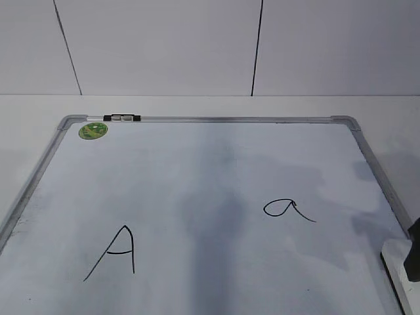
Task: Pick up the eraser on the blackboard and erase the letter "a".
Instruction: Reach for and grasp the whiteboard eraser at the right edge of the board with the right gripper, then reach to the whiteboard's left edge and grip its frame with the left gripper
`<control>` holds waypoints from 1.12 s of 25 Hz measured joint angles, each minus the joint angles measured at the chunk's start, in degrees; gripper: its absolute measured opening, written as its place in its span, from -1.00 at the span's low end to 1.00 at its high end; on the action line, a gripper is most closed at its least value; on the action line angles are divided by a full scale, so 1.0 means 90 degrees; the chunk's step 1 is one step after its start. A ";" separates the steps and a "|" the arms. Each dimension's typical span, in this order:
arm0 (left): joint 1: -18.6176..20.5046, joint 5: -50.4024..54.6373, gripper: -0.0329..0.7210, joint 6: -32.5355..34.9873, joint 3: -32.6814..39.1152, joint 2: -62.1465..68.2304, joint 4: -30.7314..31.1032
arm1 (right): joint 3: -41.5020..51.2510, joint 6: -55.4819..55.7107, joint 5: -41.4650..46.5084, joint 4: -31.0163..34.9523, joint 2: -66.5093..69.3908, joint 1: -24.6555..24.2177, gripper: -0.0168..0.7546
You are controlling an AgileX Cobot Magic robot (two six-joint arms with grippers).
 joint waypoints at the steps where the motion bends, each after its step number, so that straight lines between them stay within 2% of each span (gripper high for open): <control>1: 0.0000 -0.0029 0.03 0.0000 0.0000 0.0000 -0.0029 | 0.0000 0.0000 0.0000 -0.0067 0.0000 0.0000 0.70; 7: -0.0267 -0.0315 0.03 0.0000 0.0000 0.0000 -0.0111 | 0.0000 0.0044 -0.0032 -0.0179 0.0000 0.0000 0.78; 28: -0.0267 -0.0327 0.03 0.0000 0.0000 0.0026 -0.0154 | -0.0010 -0.0075 -0.0155 -0.0253 0.0728 0.0000 0.77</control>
